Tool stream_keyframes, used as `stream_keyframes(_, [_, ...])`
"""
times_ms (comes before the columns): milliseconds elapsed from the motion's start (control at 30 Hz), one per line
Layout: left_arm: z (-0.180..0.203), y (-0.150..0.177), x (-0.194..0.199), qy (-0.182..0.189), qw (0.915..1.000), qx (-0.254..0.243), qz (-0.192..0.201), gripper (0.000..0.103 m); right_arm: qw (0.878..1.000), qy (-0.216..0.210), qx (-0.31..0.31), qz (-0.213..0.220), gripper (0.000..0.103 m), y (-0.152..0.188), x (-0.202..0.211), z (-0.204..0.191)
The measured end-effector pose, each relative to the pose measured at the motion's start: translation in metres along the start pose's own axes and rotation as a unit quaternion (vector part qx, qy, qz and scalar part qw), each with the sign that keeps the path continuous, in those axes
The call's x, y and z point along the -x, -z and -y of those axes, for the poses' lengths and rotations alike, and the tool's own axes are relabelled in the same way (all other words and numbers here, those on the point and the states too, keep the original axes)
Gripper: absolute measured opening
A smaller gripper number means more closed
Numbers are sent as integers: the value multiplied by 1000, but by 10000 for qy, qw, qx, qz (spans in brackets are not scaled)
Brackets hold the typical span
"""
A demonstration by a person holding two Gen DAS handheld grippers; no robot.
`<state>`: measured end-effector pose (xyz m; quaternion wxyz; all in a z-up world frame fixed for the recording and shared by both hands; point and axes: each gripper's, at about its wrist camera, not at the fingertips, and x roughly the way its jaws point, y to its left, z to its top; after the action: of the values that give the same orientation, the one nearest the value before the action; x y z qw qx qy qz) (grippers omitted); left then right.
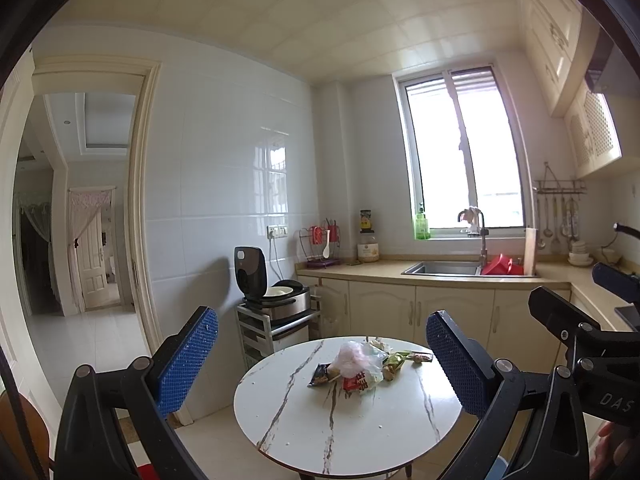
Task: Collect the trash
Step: 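Approach the round table with both tools open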
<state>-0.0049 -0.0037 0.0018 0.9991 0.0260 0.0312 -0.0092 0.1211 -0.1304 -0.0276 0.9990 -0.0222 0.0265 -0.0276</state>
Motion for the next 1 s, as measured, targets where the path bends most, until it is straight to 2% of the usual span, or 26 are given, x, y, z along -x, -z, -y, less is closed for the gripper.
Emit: stream_keyframes(1000, [1,1,-4,-13,10000,6,-43,102,10000,-5,-5,6,103,2,0,-1])
